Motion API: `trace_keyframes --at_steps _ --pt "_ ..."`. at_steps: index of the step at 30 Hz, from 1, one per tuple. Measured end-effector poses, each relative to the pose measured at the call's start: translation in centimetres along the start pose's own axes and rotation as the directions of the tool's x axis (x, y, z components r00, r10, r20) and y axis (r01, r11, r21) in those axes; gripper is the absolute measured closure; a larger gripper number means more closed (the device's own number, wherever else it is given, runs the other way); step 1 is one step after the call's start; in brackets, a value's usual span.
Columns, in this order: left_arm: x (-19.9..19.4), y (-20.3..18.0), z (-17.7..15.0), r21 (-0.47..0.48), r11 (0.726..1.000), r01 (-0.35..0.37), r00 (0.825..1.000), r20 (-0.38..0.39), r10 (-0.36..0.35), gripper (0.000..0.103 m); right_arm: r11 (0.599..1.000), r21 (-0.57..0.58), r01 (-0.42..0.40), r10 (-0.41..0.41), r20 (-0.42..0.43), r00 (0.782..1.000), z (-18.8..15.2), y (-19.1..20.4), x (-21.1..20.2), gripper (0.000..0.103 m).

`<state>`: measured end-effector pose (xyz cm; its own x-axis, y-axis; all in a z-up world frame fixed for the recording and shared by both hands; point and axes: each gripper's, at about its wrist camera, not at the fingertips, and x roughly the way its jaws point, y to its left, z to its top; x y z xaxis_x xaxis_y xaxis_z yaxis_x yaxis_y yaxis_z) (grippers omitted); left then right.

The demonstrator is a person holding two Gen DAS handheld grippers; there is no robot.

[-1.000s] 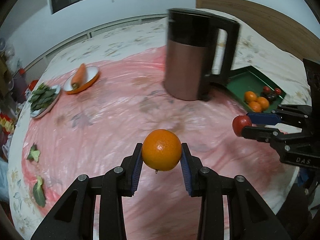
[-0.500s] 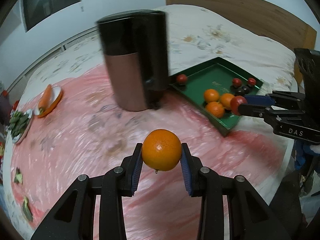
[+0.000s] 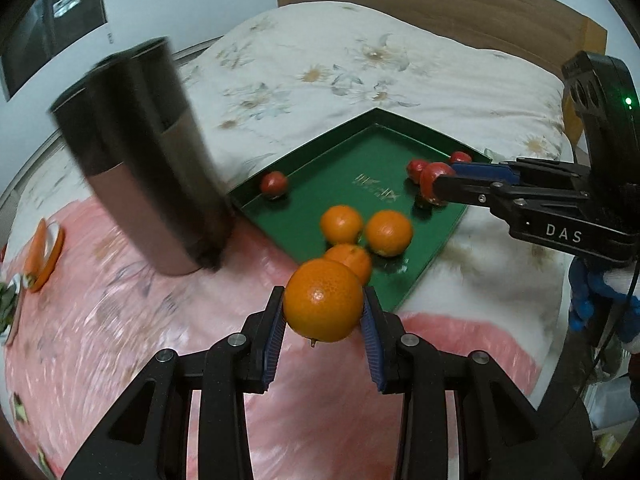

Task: Organize fruits
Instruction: 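Lower the apple and orange into the green tray and open both grippers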

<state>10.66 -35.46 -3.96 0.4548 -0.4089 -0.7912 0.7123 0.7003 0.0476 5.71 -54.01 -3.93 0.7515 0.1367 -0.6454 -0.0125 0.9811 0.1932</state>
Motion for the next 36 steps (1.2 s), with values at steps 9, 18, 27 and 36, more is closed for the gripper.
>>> trace_keyframes --at_steps 9,18,27,36 --pt "5.5 -1.7 4.1 0.001 1.0 0.012 1.0 -0.012 -0.012 0.072 0.999 0.038 0.039 -0.04 0.012 0.999 0.8 -3.8 2.7 0.052" --pt "11.8 0.4 7.3 -0.105 0.993 -0.052 0.997 -0.055 0.047 0.072 0.999 0.033 0.039 -0.039 -0.02 0.999 0.2 -4.8 6.0 0.052" --pt "14.6 1.5 7.6 -0.142 0.988 -0.069 0.995 -0.081 0.058 0.071 0.995 -0.064 0.074 -0.079 -0.065 0.995 -0.7 -3.6 8.3 0.051" --pt "14.0 1.2 7.5 -0.124 0.989 -0.078 0.995 -0.067 0.07 0.071 0.991 -0.083 0.104 -0.109 -0.062 0.992 -0.9 -3.2 8.1 0.047"
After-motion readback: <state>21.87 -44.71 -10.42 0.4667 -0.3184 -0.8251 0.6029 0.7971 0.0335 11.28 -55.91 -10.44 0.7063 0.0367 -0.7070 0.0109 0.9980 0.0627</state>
